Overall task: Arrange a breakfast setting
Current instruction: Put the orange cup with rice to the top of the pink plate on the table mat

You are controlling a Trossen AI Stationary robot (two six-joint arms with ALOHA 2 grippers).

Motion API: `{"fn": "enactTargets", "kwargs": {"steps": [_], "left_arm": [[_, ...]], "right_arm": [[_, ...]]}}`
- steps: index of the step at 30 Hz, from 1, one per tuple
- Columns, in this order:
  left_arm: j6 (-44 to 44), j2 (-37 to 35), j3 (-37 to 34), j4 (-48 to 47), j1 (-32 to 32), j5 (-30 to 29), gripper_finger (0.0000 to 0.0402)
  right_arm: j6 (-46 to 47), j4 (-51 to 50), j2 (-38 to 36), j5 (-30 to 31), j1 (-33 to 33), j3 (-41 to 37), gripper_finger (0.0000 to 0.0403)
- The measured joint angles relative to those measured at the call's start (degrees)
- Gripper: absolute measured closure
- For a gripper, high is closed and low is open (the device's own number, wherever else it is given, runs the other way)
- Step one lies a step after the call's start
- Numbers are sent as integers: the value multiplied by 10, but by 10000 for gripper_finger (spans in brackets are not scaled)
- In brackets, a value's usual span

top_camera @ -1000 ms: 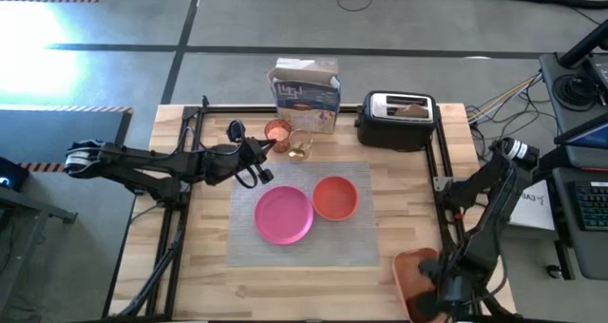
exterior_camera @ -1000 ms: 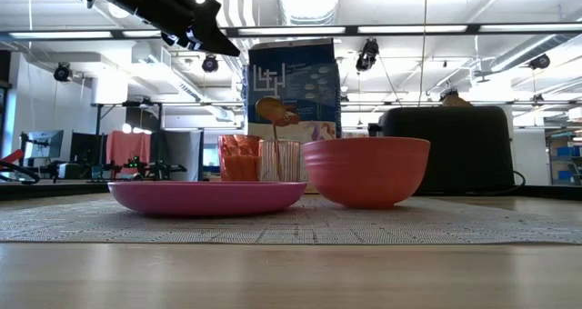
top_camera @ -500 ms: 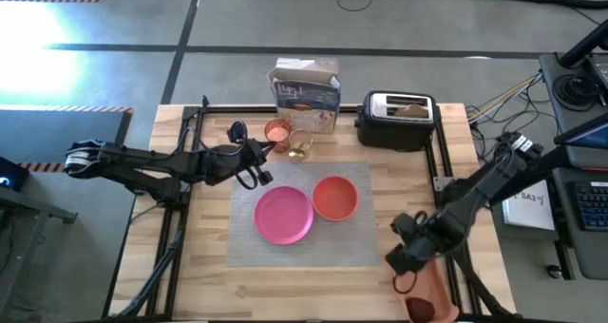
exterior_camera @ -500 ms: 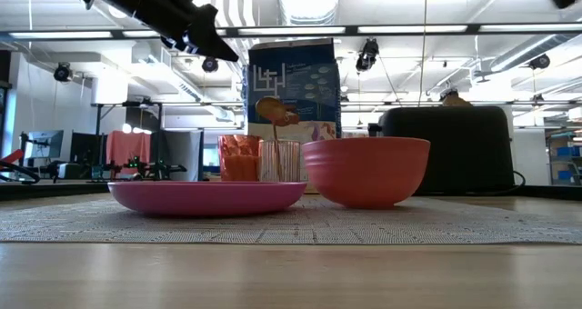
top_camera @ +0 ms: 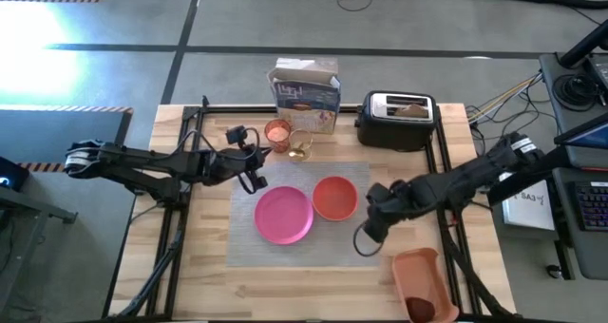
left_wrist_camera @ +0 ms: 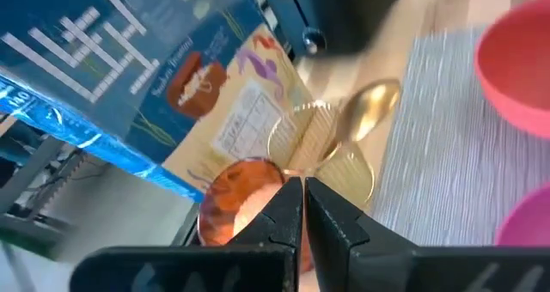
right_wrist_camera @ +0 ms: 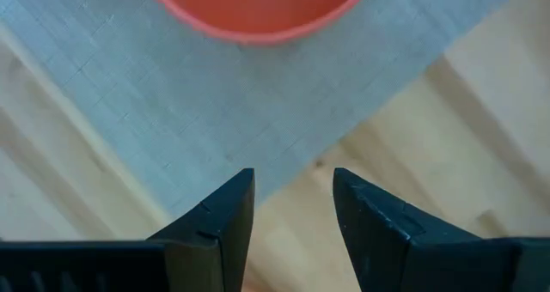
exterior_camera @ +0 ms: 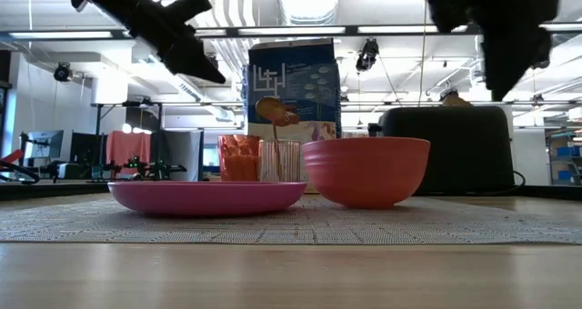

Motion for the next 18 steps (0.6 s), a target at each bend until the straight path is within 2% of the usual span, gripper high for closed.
{"fn": "enactTargets", "kwargs": {"steps": [2,7,13,18], "left_arm": [[15,0,0,-11,10,23,402],[21,30,49,-75,74,184,402],[57,131,173,-243,144,202,402],[78,216,251,-355,172,208,402]], "right_arm": [[-27,0,0,0,-24,0,252],[-100,1,0,0,-85,0,252],[-173,1,1,1,-131,0,252],[-214,0,1,9,-140,0,252]]}}
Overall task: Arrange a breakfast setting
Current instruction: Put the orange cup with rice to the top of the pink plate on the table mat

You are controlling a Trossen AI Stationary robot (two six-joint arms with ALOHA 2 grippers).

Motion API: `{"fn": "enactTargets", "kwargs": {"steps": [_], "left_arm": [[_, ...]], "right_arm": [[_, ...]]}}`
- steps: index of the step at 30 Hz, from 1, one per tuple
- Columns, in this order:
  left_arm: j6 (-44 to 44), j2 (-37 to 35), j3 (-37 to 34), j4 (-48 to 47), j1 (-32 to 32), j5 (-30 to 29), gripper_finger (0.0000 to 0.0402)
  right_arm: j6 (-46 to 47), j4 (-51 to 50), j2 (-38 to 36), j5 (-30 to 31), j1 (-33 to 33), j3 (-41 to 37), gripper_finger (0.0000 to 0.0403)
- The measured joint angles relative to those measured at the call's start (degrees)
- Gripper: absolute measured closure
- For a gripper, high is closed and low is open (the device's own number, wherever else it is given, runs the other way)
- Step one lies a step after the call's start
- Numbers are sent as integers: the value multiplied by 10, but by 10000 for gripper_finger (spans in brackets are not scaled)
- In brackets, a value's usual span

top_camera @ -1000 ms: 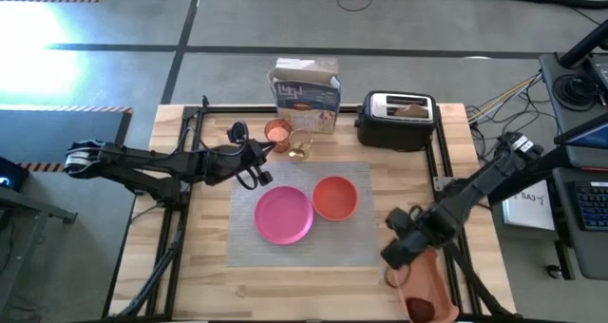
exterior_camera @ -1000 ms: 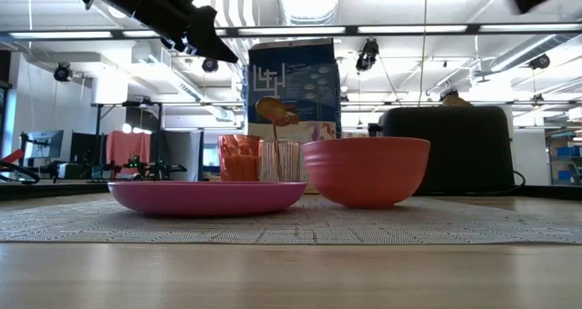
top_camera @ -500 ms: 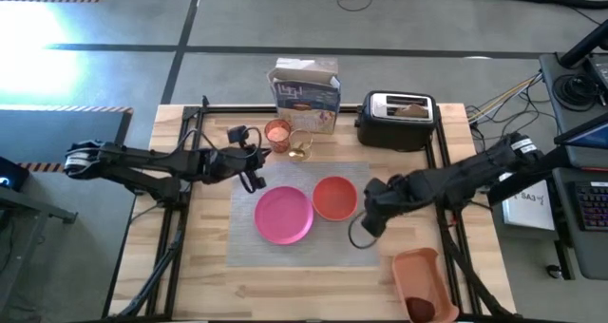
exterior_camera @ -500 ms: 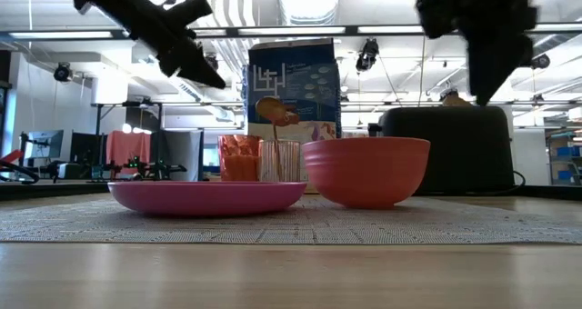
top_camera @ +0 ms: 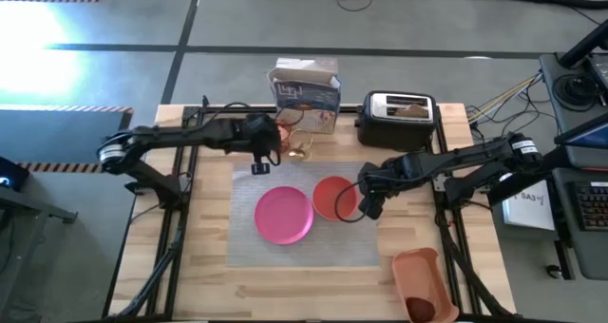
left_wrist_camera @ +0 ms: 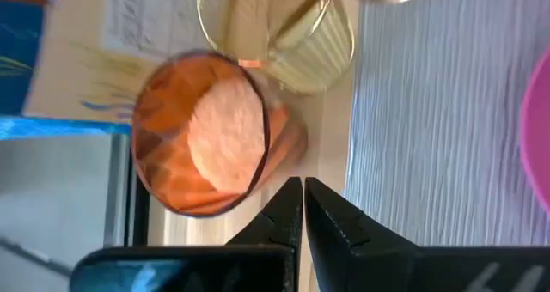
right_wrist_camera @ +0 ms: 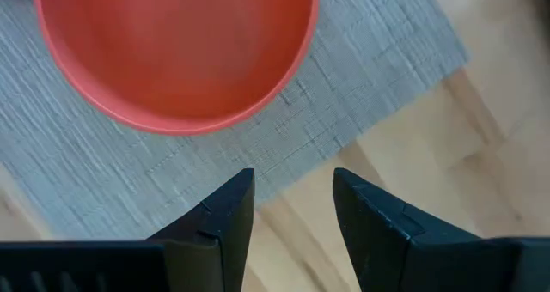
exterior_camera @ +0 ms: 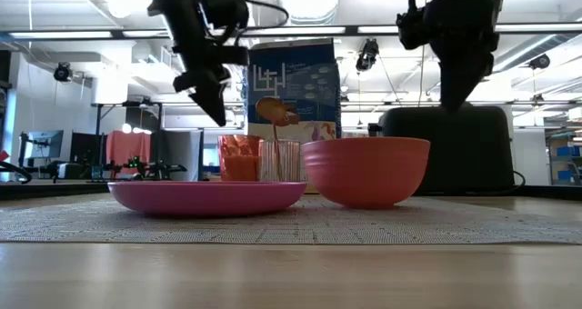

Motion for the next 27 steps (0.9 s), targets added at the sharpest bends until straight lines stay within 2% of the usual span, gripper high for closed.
{"fn": "enactTargets", "kwargs": {"steps": [3,8,22,27], "left_arm": [[13,16,21,-41,8,13,402],[29,0,19,-48,7,83,402],[57,-61,12,-39,7,94,402],[56,-63,11,-19,6,174,402]], "right_arm": [[-21,0,0,14,0,0,252],[-32,0,0,45,0,0,252],[-20,11,0,45,0,0,252],[-20,14,0,45,0,0,252]]}}
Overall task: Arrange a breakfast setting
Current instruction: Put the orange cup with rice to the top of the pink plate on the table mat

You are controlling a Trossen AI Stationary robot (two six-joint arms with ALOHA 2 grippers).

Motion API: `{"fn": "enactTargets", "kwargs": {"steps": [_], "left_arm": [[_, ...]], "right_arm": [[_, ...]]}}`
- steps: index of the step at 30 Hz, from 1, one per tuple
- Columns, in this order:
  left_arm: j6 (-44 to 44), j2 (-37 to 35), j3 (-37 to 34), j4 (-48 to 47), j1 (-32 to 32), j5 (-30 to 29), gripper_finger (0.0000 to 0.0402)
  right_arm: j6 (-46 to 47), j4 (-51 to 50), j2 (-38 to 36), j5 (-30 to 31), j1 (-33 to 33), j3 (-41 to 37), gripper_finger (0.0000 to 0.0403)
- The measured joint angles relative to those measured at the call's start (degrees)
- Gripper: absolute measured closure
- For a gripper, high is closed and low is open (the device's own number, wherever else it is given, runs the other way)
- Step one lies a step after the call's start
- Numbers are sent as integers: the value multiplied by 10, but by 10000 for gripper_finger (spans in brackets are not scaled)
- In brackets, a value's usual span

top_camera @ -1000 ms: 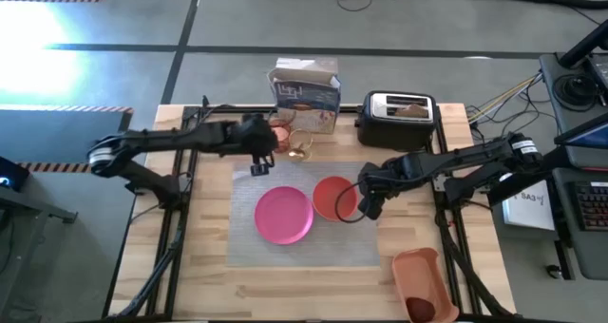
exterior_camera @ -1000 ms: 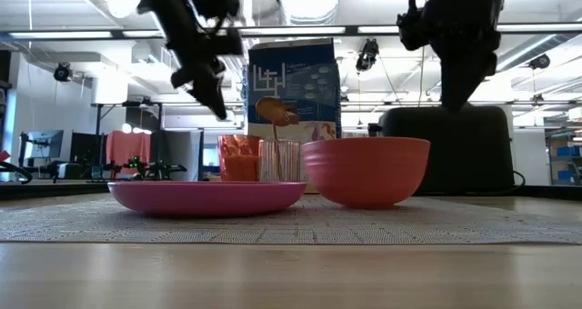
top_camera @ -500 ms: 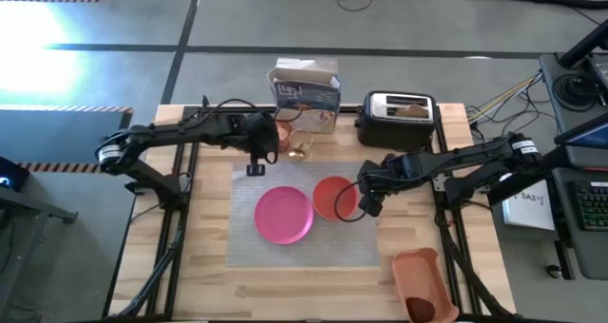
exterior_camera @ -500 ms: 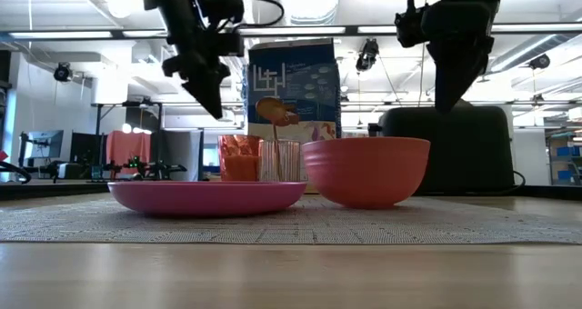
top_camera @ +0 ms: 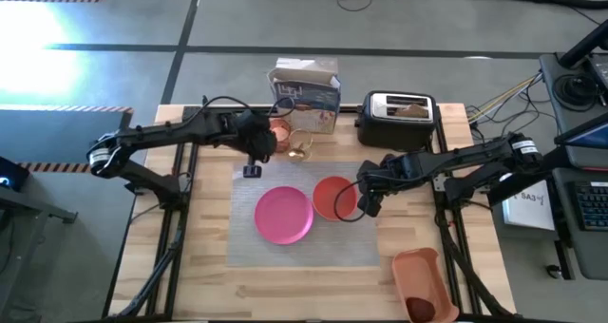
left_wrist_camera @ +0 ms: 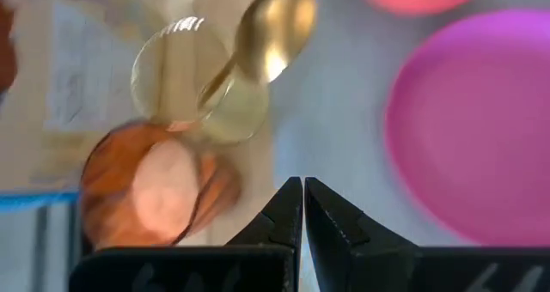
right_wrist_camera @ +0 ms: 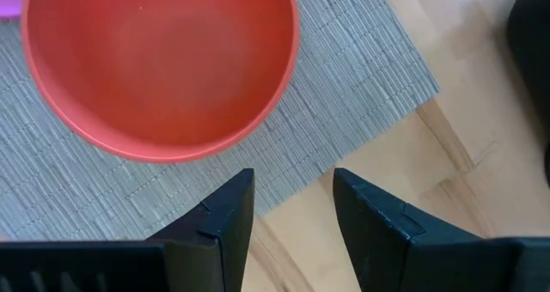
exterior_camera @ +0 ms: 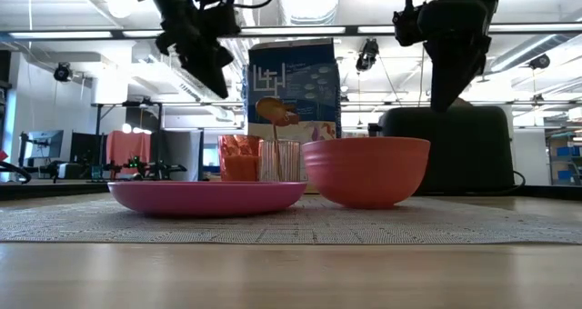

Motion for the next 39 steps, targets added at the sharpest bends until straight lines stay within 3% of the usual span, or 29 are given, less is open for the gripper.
{"fn": "enactTargets", "kwargs": {"steps": [2,8,18,27,31,39], "left_arm": [[-2,0,0,5,-1,9,402],[-4,-6,-10,1,0,-42,402],[31,-10,-58,61,1,-26,402],[-14,-12,-79,130,33,-8,400],[-34,-12,-84,129,59,28,375],[-15,-10,-91,155,84,33,303]], "right_arm": [[0,0,0,0,0,0,252],[0,3,0,0,0,0,252],[0,17,0,0,0,0,252],[0,19,0,0,0,0,252],[0,23,0,0,0,0,252],[0,28,0,0,0,0,252]]}}
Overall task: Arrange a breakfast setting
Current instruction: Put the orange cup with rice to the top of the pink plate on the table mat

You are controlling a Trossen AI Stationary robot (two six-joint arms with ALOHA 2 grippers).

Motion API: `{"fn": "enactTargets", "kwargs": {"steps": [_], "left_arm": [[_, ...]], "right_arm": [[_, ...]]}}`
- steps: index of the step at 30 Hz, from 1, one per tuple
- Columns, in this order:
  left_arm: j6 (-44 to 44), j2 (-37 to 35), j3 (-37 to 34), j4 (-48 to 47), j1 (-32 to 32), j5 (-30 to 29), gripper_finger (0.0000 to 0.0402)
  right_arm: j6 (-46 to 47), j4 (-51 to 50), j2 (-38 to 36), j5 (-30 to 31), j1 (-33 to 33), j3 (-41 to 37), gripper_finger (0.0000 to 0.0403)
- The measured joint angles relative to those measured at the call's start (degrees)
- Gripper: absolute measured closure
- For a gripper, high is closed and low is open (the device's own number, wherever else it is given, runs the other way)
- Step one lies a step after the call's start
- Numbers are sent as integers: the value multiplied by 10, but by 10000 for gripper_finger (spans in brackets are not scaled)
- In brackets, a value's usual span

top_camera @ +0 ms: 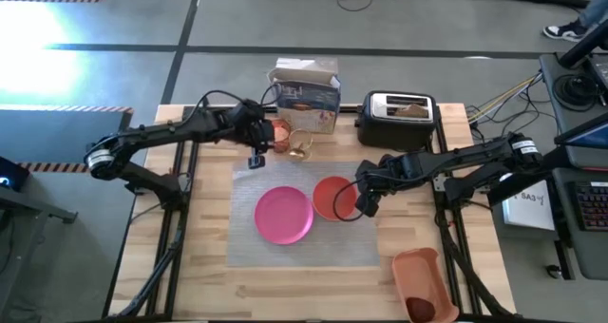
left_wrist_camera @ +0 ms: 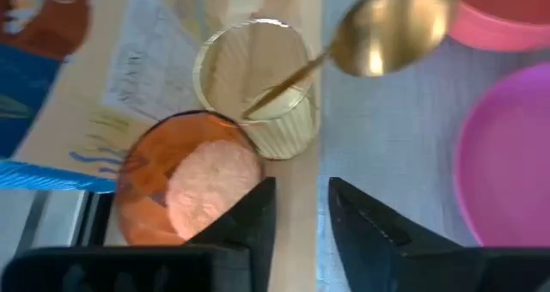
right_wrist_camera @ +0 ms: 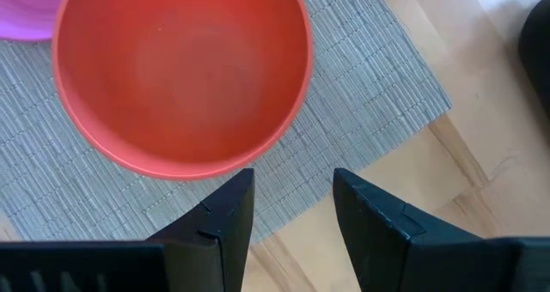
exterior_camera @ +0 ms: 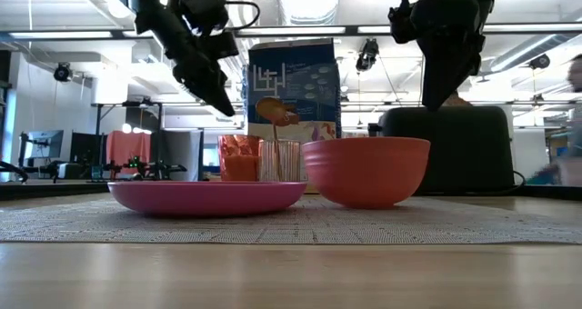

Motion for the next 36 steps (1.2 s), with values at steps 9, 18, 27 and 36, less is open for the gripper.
{"fn": "enactTargets", "kwargs": {"steps": [9,18,27,36], "left_arm": [[9,0,-44,65,17,-1,226],[21,11,-49,81,35,-2,216],[26,78,-37,99,41,-2,216],[40,92,-32,97,44,-2,241]], "right_arm": [[0,2,0,0,0,0,252],[0,3,0,0,0,0,252],[0,13,0,0,0,0,252],[0,22,0,0,0,0,252]]}}
